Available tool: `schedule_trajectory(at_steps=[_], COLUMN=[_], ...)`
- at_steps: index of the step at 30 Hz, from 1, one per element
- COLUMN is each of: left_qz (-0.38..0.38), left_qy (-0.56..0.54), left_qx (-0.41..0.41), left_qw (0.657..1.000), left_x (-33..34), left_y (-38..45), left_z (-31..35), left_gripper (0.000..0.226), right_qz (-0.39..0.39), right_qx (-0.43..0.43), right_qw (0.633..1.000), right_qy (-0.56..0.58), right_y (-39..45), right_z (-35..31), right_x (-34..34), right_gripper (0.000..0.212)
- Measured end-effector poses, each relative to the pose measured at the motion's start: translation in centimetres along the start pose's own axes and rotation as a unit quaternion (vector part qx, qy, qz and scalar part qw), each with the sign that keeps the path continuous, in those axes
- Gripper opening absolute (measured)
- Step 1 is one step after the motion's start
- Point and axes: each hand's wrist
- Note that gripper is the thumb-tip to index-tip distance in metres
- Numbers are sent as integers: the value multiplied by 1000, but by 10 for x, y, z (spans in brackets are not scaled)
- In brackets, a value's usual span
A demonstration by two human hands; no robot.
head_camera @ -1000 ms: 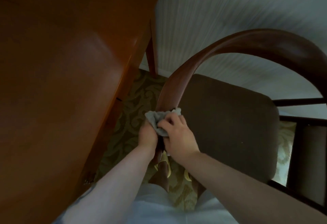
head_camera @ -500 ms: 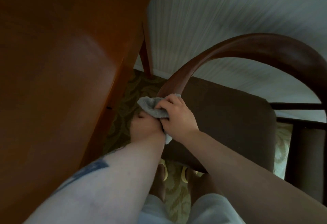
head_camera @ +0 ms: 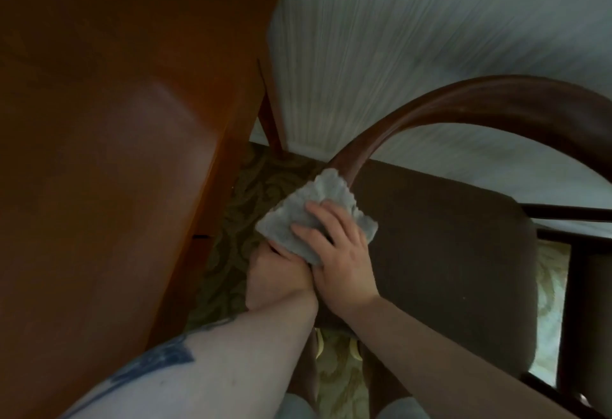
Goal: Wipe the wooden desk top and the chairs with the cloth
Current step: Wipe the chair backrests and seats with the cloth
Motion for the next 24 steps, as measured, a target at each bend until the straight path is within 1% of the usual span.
schedule_trajectory(at_steps=[1, 2, 3, 4, 6, 7, 8, 9, 11, 12, 13, 14, 15, 17, 18, 19, 20, 21, 22, 24], left_qz=[-2, 19, 44, 54, 47, 42, 37, 28, 6, 12, 23, 27, 20, 12, 15, 20, 25, 23, 16, 5], left_qy=[2, 10, 20, 25, 29, 28, 20, 11, 7, 11, 19, 27, 32, 24, 19, 14, 9, 2, -4, 2], left_qx=[-4, -12, -22, -33, -54, -58, -57, -52, -38, -44, -55, -58, -56, -67, -75, -82, -86, -89, -85, -66], left_qw=[1000, 1000, 999, 998, 997, 997, 998, 998, 999, 999, 998, 998, 998, 997, 997, 996, 996, 996, 996, 998], left_x=[0, -1, -3, -4, -4, -5, -5, -3, -1, -2, -4, -6, -8, -11, -11, -11, -11, -12, -14, -18], left_y=[-1, -3, -5, -7, -11, -9, -7, -5, -3, -4, -5, -7, -9, -13, -13, -13, -13, -13, -15, -20], left_z=[0, 1, 5, 9, 13, 12, 11, 9, 8, 9, 11, 13, 15, 18, 18, 18, 19, 20, 22, 26], left_gripper=[27, 30, 37, 42, 45, 45, 45, 42, 36, 36, 41, 49, 56, 58, 55, 50, 47, 46, 49, 63], right_qz=[-37, -65, -75, -63, -9, 1, -12, -44, -129, -162, -175, -170, -140, -33, 13, 30, 17, -13, -53, -120], right_qx=[-48, -89, -103, -81, 21, 58, 58, 25, -75, -117, -152, -166, -145, -32, 25, 55, 56, 30, -7, -82], right_qw=[998, 993, 990, 992, 997, 997, 997, 998, 986, 976, 966, 962, 970, 994, 996, 995, 995, 997, 996, 986], right_qy=[-11, -33, -59, -78, -69, -55, -48, -48, -73, -91, -117, -137, -138, -98, -83, -79, -76, -72, -67, -81], right_y=[-1, 8, 21, 37, 58, 59, 54, 45, 30, 33, 41, 52, 63, 78, 79, 76, 68, 60, 53, 48], right_z=[9, 22, 33, 41, 40, 32, 24, 16, 15, 23, 35, 45, 53, 59, 53, 43, 32, 21, 13, 16], right_x=[-5, -13, -21, -29, -38, -35, -28, -20, -16, -23, -30, -36, -41, -49, -47, -40, -30, -23, -18, -22], right_gripper=[42, 50, 56, 60, 61, 61, 63, 64, 68, 72, 76, 78, 77, 65, 58, 53, 51, 51, 51, 54])
Point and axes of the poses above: each hand's wrist, its own y-axis towards the middle knuckle, its own x-axis out of the palm, z = x × y, and after that the axes turned 2 degrees about -z, right-handed
